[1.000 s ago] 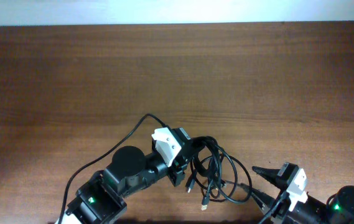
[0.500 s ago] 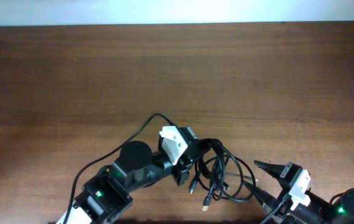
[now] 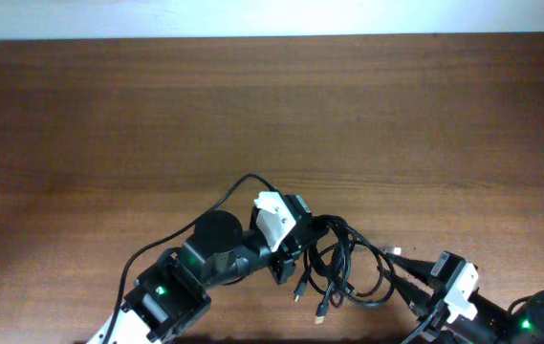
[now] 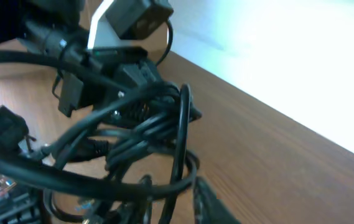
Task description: Untangle cables
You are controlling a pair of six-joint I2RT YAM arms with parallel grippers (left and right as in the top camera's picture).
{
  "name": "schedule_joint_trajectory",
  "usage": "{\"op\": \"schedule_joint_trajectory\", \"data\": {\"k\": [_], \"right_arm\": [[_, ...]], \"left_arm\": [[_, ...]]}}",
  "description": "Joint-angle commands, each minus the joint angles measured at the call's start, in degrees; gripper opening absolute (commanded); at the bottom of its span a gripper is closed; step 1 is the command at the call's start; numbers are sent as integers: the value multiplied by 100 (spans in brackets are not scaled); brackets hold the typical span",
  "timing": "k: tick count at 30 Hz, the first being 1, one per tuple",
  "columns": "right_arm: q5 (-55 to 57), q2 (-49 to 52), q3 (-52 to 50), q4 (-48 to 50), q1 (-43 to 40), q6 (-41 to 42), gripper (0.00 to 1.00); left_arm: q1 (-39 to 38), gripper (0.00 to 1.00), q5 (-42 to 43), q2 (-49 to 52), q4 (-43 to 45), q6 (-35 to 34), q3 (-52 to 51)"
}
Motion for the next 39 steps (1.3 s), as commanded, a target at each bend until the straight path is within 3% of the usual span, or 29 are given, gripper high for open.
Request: {"op": "schedule_joint_trajectory", "data": {"k": [1,15,16,20,30,39], "right_arm": [[-9,-52,81,61,-37,-35,29],[-13,-52,81,415,-37,-31,31],[-13,-52,81,417,-37,-31,30],[-13,-52,81,413,-37,-31,4],[26,-52,81,98,-37,-31,4],[1631,-52,81,-1373,-37,15,4]], "left_arm": [[2,0,127,0,111,-271,142],[2,0,125,210,85,-809,142],[2,0,125,221,85,-861,142],[2,0,125,229,94,-890,142],[13,0,-13,229,105,-885,142],[13,0,-1484,203,-852,-883,142]]}}
